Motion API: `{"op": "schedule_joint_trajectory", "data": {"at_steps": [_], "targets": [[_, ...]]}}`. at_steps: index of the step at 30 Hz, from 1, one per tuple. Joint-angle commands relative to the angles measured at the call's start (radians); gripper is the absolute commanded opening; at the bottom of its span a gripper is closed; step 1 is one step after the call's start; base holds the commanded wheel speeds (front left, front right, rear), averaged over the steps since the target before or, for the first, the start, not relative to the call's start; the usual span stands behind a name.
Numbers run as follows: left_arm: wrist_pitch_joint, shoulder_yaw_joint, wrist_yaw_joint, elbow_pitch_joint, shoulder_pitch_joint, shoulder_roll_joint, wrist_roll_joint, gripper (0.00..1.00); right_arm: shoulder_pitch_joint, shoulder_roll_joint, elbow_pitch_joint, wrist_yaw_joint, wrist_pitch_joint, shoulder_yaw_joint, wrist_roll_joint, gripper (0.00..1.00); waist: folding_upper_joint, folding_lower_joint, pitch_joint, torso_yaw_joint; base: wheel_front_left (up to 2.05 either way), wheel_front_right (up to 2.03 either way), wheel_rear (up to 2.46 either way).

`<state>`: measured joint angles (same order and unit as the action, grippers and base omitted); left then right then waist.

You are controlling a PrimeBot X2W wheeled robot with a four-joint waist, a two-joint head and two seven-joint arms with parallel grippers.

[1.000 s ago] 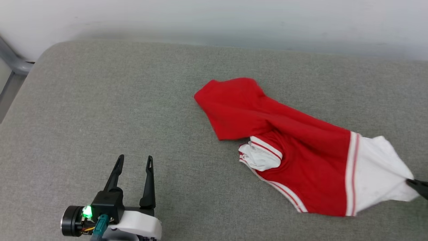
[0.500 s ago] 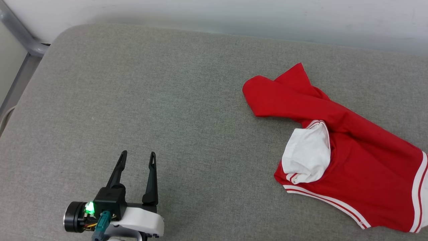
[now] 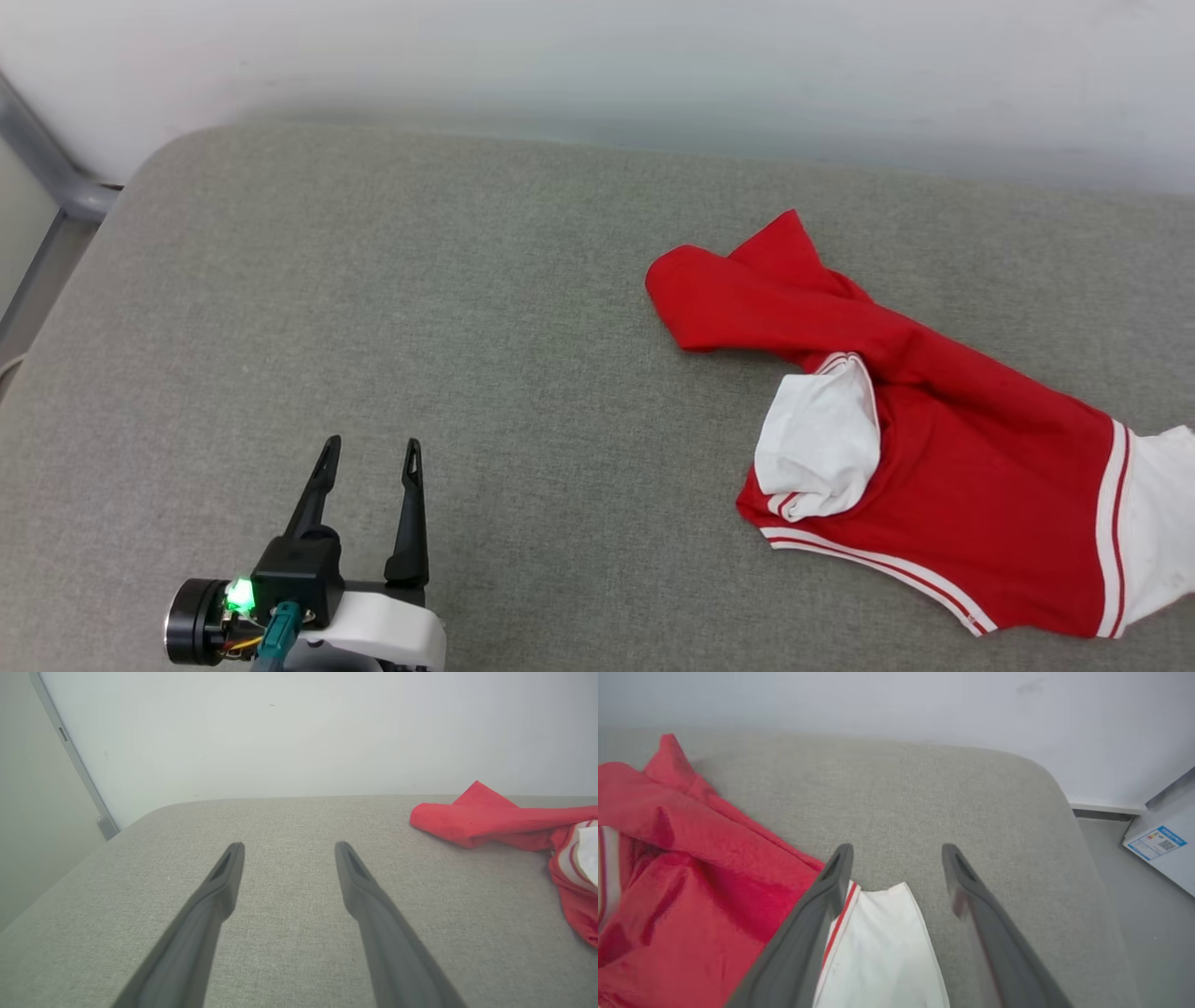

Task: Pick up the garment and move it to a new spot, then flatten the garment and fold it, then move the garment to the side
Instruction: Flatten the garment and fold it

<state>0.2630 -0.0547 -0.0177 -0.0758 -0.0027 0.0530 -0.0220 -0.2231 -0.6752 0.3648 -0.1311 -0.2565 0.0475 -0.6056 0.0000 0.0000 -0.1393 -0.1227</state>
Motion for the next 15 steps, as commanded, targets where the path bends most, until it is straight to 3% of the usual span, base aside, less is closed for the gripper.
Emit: {"op": "schedule_joint_trajectory", "data": {"at_steps": [1, 5, 10, 15], "targets": [[0.003, 0.002, 0.003, 0.003, 0.015, 0.003, 0.005, 1.00, 0.015, 0.039, -0.043, 0.001, 0.042, 0.023, 0.035, 1.00, 0.0000, 0.0000, 0.016, 0.013, 0.00, 0.00, 0.00], [0.003, 0.005, 0.004, 0.002, 0.022, 0.004, 0.009, 1.00, 0.047, 0.142, -0.181, 0.001, 0.139, 0.068, 0.148, 1.00, 0.0000, 0.0000, 0.038, 0.024, 0.00, 0.00, 0.00], [0.003, 0.007, 0.005, 0.003, 0.036, 0.005, 0.009, 1.00, 0.096, 0.252, -0.337, 0.001, 0.183, 0.063, 0.234, 1.00, 0.0000, 0.0000, 0.054, 0.028, 0.00, 0.00, 0.00], [0.003, 0.006, 0.006, 0.008, 0.040, 0.005, 0.008, 1.00, 0.105, 0.270, -0.471, 0.001, 0.139, -0.002, 0.241, 1.00, 0.0000, 0.0000, 0.059, 0.025, 0.00, 0.00, 0.00]]}}
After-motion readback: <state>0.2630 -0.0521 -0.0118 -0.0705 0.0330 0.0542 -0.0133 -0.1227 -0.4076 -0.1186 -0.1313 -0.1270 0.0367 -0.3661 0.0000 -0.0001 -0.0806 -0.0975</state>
